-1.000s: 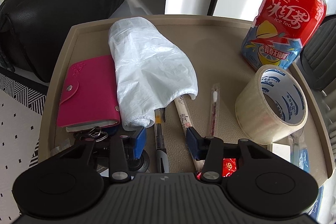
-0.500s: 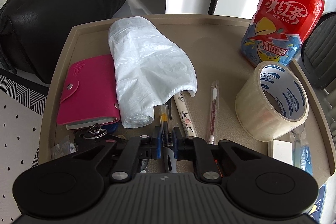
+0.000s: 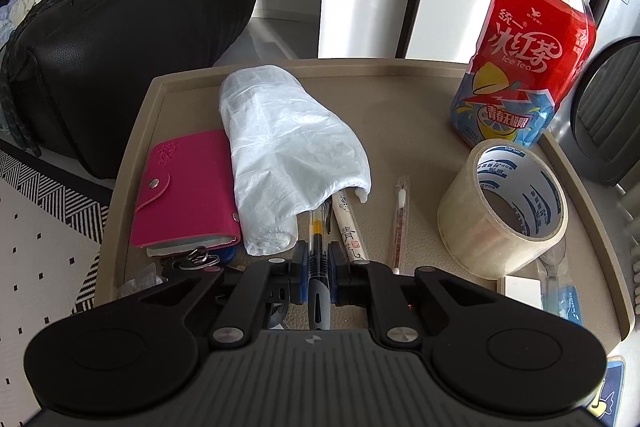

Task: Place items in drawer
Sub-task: 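Lift the pen off the cabinet top with the left gripper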

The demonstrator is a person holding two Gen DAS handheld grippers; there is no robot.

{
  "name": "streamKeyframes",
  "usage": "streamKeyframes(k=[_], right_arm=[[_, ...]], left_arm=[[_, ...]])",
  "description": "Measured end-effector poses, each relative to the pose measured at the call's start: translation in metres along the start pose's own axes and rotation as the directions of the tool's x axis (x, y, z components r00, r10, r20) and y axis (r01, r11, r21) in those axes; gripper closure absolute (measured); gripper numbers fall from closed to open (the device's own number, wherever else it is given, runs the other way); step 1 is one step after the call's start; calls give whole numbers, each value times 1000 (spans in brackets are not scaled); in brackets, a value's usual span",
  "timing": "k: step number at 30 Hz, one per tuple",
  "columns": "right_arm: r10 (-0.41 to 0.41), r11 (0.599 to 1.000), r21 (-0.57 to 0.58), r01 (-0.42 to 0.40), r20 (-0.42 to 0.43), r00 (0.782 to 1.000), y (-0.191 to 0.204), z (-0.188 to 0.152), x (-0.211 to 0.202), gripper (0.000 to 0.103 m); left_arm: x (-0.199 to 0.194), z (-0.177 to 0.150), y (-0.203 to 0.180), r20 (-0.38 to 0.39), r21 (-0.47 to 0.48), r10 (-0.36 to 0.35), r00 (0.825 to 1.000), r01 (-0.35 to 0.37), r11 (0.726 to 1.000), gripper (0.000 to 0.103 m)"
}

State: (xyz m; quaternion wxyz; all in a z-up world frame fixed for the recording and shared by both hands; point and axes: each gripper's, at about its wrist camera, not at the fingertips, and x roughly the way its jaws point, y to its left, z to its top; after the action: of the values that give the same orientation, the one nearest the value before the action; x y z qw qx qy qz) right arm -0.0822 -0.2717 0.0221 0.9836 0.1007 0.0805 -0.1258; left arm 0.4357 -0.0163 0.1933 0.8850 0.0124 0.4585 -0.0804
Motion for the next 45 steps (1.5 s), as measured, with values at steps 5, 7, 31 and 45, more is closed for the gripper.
streamKeyframes(k=[5, 7, 31, 45], right_arm=[[2, 1000, 0, -2, 6, 1000, 0, 0, -5, 18], [6, 1000, -2, -6, 6, 1000, 1, 0, -7, 18], [38, 999, -30, -37, 29, 999, 8, 2, -34, 18], [61, 996, -64, -58, 44, 997, 17, 6, -43, 18]], left_arm=[[-10, -6, -4, 19, 13, -5, 1000, 5, 1000, 92], [-14, -8, -5, 24, 14, -6, 1000, 6, 1000, 92], [-79, -44, -8, 210, 24, 10, 978, -15, 1000, 92], [-121, -102, -16, 438, -15, 71, 896, -72, 997, 92]])
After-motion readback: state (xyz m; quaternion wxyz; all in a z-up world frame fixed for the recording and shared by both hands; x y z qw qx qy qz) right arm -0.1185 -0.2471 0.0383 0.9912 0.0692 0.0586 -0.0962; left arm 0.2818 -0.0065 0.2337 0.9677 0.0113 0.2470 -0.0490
